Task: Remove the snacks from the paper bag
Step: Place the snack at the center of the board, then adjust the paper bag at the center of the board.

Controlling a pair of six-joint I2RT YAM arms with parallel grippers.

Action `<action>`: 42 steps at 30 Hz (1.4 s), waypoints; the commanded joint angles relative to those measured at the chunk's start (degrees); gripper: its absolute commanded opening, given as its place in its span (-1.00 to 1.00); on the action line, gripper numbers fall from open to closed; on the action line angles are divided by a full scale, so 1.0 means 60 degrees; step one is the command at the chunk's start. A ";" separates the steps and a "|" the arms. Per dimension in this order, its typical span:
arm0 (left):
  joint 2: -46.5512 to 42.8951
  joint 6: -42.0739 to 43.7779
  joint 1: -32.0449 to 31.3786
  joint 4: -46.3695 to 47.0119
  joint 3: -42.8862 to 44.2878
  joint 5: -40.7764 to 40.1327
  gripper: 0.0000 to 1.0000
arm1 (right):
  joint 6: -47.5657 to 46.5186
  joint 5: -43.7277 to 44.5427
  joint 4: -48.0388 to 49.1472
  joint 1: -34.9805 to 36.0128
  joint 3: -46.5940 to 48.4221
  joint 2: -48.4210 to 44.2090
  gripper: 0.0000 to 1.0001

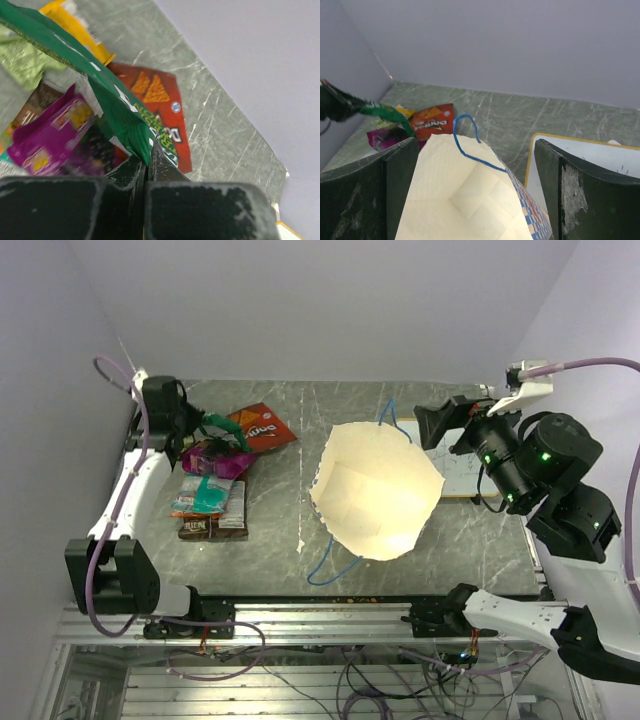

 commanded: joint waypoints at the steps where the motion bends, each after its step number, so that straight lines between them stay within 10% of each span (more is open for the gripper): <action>1: -0.1549 -0.0771 0.0147 0.1181 -0.1367 0.0365 -0.86 | 0.0172 -0.0331 0.0380 0.0011 0.0362 0.0058 1.00; 18: -0.3999 -0.3427 0.0147 -0.1140 -0.5380 -0.0656 -0.68 | 0.0007 -0.0518 0.0815 0.0015 0.0020 0.0414 1.00; 34: -0.4917 -0.3505 0.0150 -0.4350 -0.3648 -0.0840 0.86 | 0.0332 0.0220 0.0369 0.0021 -0.0030 0.0270 1.00; 42: -0.5264 -0.3468 0.0147 -0.5244 -0.1923 -0.0663 0.94 | 0.0567 0.0139 -0.0025 0.0006 0.0046 0.0195 1.00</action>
